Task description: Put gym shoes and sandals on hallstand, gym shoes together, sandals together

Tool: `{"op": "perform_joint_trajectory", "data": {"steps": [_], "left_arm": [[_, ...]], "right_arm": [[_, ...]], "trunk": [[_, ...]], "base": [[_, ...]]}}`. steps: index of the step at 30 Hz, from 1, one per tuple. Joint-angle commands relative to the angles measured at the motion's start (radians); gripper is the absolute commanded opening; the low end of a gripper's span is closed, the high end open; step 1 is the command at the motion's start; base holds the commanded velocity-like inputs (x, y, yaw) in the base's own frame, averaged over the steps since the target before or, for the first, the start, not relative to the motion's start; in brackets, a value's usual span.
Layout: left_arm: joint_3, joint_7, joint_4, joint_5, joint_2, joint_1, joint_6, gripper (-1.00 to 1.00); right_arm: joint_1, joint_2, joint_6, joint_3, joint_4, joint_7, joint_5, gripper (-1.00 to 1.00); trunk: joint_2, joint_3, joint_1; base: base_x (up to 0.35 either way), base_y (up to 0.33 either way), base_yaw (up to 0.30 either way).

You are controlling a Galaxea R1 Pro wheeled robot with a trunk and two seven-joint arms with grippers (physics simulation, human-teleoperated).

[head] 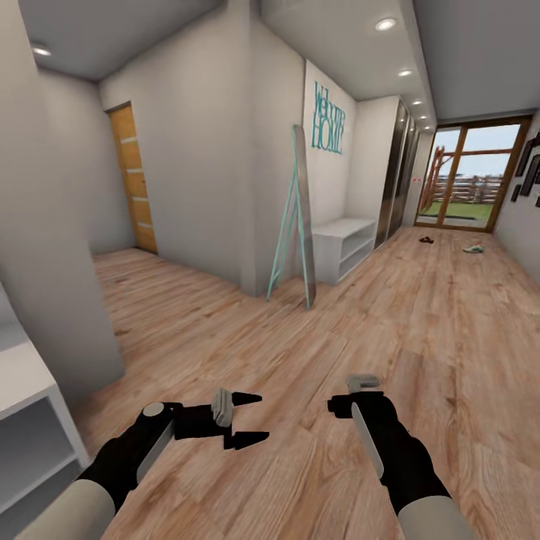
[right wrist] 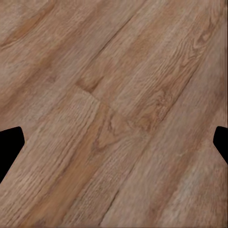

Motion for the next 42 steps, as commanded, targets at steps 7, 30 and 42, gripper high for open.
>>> {"op": "perform_joint_trajectory", "data": {"steps": [7,30,42], "left_arm": [[0.004,0.001,0.001,0.008,0.007,-0.001,-0.001,1.0],[0.351,0.228,0.041,0.008,0.062,-0.001,0.004,1.0],[0.353,0.243,0.042,0.01,0.053,-0.001,0.002,1.0]], "right_arm": [[-0.001,0.0,0.004,0.001,0.0,-0.004,-0.001,1.0],[-0.001,0.0,0.004,0.001,0.001,-0.004,-0.002,1.0],[-0.001,0.0,0.004,0.001,0.001,-0.004,-0.002,1.0]], "trunk": [[0.0,0.006,0.0],[0.0,0.028,0.0],[0.0,0.04,0.0]], "base": [[0.013,-0.01,-0.252],[0.0,0.0,-0.252],[0.056,0.0,-0.252]]}}
